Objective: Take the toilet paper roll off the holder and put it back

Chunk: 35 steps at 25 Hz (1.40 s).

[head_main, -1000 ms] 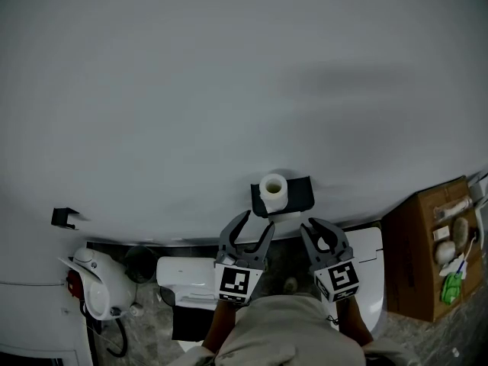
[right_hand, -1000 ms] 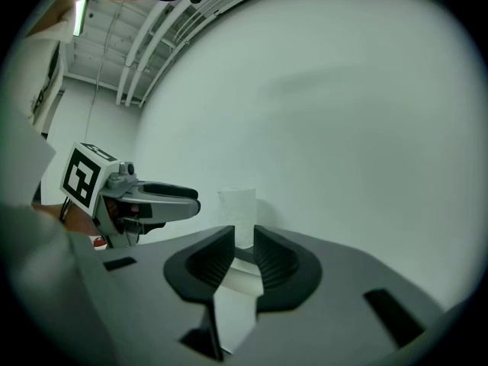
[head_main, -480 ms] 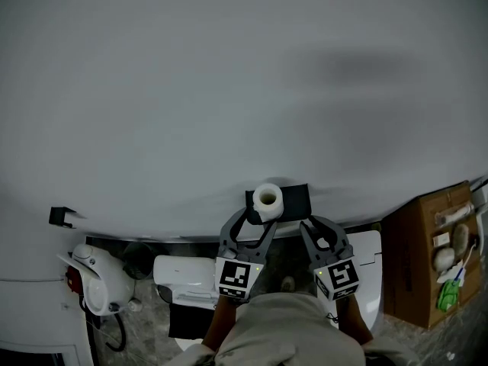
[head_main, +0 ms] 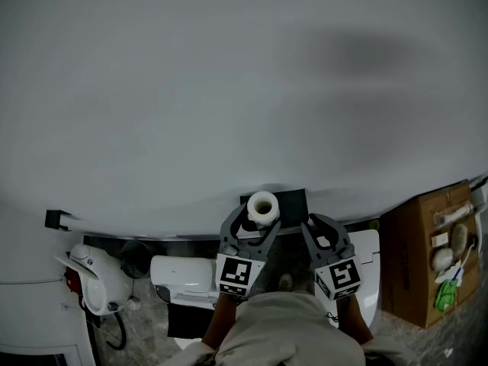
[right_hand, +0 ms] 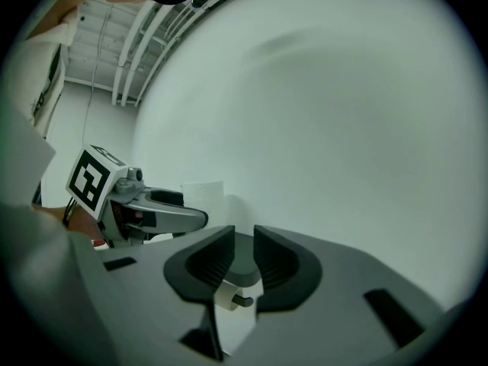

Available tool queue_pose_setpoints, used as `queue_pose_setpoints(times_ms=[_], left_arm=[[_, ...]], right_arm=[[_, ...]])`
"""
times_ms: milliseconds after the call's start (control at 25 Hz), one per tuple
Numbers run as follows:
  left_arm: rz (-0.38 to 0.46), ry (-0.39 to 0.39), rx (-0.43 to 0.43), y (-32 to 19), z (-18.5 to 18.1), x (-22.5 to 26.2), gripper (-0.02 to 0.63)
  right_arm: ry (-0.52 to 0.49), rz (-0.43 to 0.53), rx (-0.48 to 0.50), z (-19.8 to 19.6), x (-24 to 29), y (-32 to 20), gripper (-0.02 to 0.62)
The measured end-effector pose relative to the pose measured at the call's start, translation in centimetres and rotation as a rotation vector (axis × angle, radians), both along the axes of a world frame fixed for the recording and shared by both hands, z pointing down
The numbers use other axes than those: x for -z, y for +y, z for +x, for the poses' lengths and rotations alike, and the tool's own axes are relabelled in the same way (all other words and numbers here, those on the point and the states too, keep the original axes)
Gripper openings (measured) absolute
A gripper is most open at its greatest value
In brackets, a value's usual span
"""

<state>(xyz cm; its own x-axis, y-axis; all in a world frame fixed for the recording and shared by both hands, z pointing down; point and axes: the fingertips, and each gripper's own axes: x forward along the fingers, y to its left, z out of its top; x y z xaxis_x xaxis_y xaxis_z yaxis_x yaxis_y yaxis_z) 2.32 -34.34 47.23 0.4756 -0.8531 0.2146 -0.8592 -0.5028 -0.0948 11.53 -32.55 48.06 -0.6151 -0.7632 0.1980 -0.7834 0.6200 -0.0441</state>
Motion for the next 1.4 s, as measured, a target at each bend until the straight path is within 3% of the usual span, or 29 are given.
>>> queue_pose_setpoints(times_ms=[560, 1400], left_arm=[[0.012, -0.038, -0.01, -1.3, 0.9, -0.3, 0.318], [0.019, -0.017, -0.048, -1.7, 0.7, -0.4, 0.313]], right_arm=[[0.005, -0.009, 0.018, -0.4, -0.5, -0.7, 0.074], [0.026, -0.015, 0.006, -1.1, -0.4, 0.0, 0.074]])
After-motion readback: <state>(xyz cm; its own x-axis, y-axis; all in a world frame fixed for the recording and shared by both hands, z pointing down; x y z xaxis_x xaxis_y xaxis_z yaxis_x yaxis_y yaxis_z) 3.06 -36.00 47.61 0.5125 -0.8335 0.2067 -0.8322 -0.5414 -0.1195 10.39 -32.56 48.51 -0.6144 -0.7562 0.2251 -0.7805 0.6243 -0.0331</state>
